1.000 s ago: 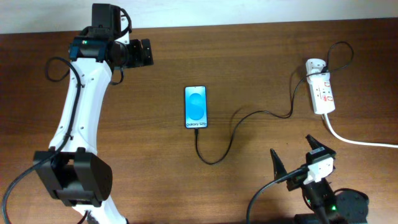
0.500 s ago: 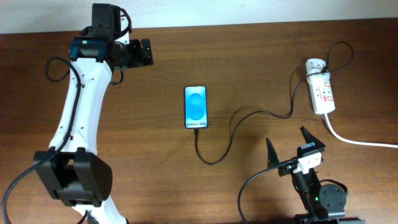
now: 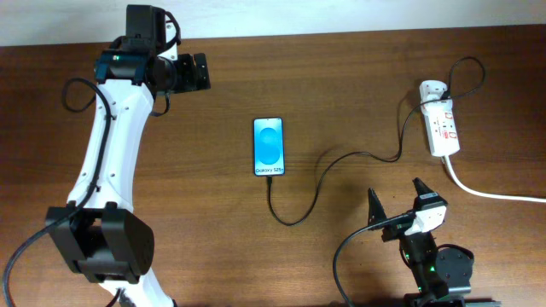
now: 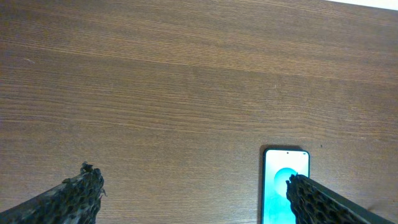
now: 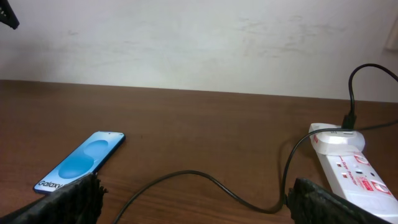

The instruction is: Plug charger to phone and switch on socket

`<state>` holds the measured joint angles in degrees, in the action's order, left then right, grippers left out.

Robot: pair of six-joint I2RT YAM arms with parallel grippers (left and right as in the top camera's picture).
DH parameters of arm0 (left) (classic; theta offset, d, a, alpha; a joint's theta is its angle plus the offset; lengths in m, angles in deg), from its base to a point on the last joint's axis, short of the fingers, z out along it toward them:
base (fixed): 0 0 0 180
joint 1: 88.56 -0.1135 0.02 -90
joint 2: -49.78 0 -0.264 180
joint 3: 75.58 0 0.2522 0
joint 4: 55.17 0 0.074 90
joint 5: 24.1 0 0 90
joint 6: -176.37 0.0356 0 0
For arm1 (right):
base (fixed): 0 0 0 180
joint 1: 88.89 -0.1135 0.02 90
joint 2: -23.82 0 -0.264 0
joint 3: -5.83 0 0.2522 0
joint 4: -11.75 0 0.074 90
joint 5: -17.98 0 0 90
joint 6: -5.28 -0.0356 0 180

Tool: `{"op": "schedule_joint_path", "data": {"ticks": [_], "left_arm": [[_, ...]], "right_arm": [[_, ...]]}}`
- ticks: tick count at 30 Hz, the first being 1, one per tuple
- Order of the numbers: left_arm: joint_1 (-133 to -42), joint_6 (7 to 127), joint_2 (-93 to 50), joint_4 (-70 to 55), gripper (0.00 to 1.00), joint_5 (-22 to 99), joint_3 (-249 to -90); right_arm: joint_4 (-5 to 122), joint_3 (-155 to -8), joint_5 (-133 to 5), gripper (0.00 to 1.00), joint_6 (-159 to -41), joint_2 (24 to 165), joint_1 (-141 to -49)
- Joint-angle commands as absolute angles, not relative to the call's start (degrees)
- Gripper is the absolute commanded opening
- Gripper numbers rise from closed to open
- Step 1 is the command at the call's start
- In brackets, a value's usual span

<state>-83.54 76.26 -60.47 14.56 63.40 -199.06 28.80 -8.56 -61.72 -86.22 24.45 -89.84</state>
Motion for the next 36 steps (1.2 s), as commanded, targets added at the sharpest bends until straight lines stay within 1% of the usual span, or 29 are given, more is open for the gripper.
{"op": "schedule_joint_path", "data": {"ticks": [1, 8, 25, 28, 36], "left_arm": [[-83.58, 76.83, -60.87, 14.43, 0.99, 64.04, -199.01], [-83.58, 76.81, -60.87, 14.43, 0.99, 64.04, -199.01], [-83.58, 76.81, -60.87, 14.43, 0.99, 64.04, -199.01], [-83.71, 77.01, -60.87, 14.45, 0.99, 68.82, -199.01], [-83.67, 77.03, -58.88, 14.49, 0.99, 68.87, -198.99]], "right_arm": [[29.42, -8.25, -62.98, 0.98, -87.12, 24.03, -90.43], [29.83, -8.25, -66.28, 0.98, -87.12, 24.03, -87.48], [29.61, -8.25, -66.09, 0.98, -86.94, 24.08, -87.46], [29.61, -8.25, -66.11, 0.98, -86.92, 24.08, -87.46], [29.61, -8.25, -66.11, 0.98, -86.92, 24.08, -87.46]]}}
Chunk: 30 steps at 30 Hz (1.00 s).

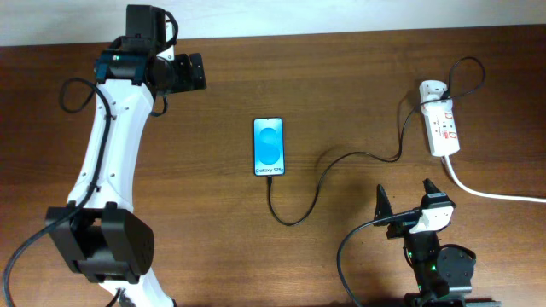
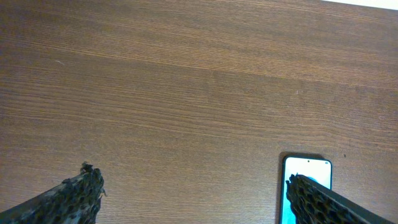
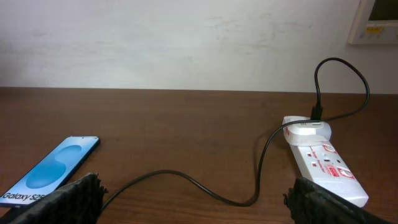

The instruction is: Plug charger to phone and switch on socket

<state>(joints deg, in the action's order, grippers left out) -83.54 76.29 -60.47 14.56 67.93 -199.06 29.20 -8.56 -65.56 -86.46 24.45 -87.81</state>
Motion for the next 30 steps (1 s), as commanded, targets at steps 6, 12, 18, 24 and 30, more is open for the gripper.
{"op": "schedule_joint_path", "data": {"ticks": [6, 12, 18, 24, 30], "left_arm": [[-83.74, 77.03, -47.86, 27.76, 0.99, 70.13, -196.56], [-83.74, 77.01, -30.73, 17.38, 0.99, 71.51, -164.15], [-83.69, 77.05, -15.25, 15.61, 0.99, 71.07, -151.54], [-83.69, 92.07, -10.16, -10.75, 0.99, 54.09, -136.92], [-83.74, 92.04, 6.82, -36.1, 0.99, 54.27, -116.26]], "right_arm": [[29.61, -8.25, -66.11, 0.98, -86.94, 24.08, -87.46], [29.61, -8.27, -66.09, 0.98, -86.94, 24.08, -87.46], [29.61, -8.25, -66.09, 0.98, -86.94, 24.08, -87.46], [29.61, -8.25, -66.09, 0.99, -86.92, 24.08, -87.46], [29.61, -8.25, -66.09, 0.99, -86.94, 24.08, -87.46]]}}
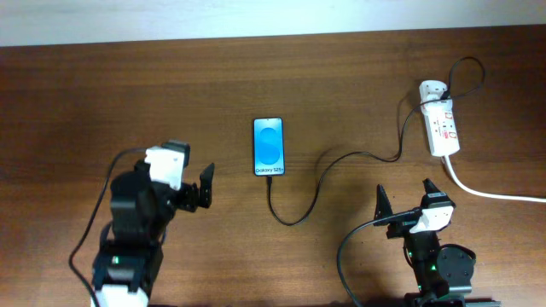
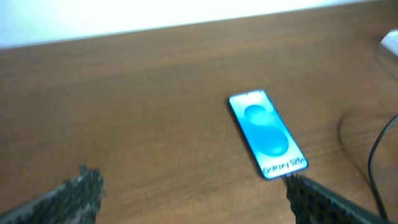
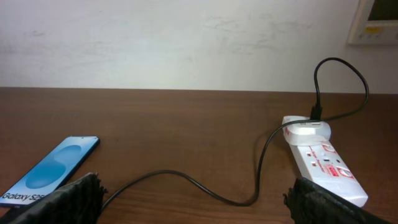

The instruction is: Plug charger to phone and switch on socket

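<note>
The phone (image 1: 269, 147) lies flat mid-table with its blue screen lit; it also shows as the phone (image 2: 267, 134) and phone (image 3: 50, 171). A black cable (image 1: 328, 166) meets its near edge, loops across the wood and rises to the white charger (image 1: 431, 88) seated in the white power strip (image 1: 442, 130). My left gripper (image 1: 202, 186) is open at the front left, facing the phone, nothing between its fingers (image 2: 81, 193). My right gripper (image 1: 403, 198) is open at the front right, with the cable (image 3: 186, 180) and strip (image 3: 323, 165) ahead of it.
A thick white mains lead (image 1: 490, 192) runs from the strip off the table's right edge. A pale wall (image 3: 186, 43) stands behind the wooden table (image 1: 102, 102).
My left arm has moved from the table's back left to the front left; its open gripper now faces the phone from a low angle. The right gripper, phone and cable are unchanged.
My left gripper hung open over bare wood at the back left with the phone at the frame's edge, and by the second moment had shifted a little further off. The right gripper turned slightly toward the strip. Now the left arm is at the front.
</note>
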`<state>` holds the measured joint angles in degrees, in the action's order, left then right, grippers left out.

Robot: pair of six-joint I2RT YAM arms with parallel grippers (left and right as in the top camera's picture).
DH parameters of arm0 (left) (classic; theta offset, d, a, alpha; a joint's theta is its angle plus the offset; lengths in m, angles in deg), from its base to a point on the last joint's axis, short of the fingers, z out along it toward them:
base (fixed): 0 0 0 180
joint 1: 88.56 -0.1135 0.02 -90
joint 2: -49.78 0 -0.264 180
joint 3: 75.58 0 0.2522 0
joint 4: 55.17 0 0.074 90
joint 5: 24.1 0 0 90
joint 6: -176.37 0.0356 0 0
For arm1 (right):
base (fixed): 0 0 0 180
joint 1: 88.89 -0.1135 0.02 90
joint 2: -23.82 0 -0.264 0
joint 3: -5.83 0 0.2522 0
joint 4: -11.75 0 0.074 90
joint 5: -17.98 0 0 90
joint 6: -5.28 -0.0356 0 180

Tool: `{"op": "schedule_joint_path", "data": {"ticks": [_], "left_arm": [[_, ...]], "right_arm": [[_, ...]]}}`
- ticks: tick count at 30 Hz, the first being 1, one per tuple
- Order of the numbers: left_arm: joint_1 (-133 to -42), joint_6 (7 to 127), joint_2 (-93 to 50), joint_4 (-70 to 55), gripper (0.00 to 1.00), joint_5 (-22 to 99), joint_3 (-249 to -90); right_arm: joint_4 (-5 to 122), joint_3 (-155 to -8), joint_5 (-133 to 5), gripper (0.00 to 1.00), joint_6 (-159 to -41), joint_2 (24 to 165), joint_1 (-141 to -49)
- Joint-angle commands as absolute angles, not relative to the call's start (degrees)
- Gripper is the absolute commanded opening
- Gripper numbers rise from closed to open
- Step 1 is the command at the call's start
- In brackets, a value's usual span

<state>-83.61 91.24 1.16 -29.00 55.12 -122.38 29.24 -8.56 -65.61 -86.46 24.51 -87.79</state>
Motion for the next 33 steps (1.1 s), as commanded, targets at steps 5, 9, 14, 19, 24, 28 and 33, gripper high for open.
{"op": "schedule_joint_path", "data": {"ticks": [5, 9, 14, 19, 24, 28, 33], "left_arm": [[-86.18, 85.51, 21.75, -54.81, 0.99, 57.81, -96.48], [-89.68, 85.51, 30.1, -54.84, 0.99, 57.96, -92.74], [-90.12, 85.47, 33.16, -54.57, 0.99, 59.55, -91.08], [-90.23, 80.98, 40.31, -46.36, 0.99, 65.83, -89.84], [-90.23, 81.07, 49.55, -36.76, 0.99, 67.84, -89.82], [-90.23, 84.74, 49.51, -36.59, 0.99, 66.77, -89.82], [-90.23, 85.97, 49.51, -36.59, 0.99, 66.77, -89.84]], "right_arm": [[29.61, -8.25, -66.09, 0.98, -86.94, 24.08, -87.46], [29.61, -8.25, -66.09, 0.98, -86.94, 24.08, -87.46], [29.61, -8.25, -66.09, 0.98, -86.92, 24.08, -87.46], [29.61, -8.25, -66.09, 0.98, -86.94, 24.08, -87.46], [29.61, -8.25, -66.09, 0.98, -86.94, 24.08, -87.46], [29.61, -8.25, -66.09, 0.98, -86.94, 24.08, -87.46], [29.61, -8.25, -66.09, 0.98, -86.94, 24.08, -87.46]]}}
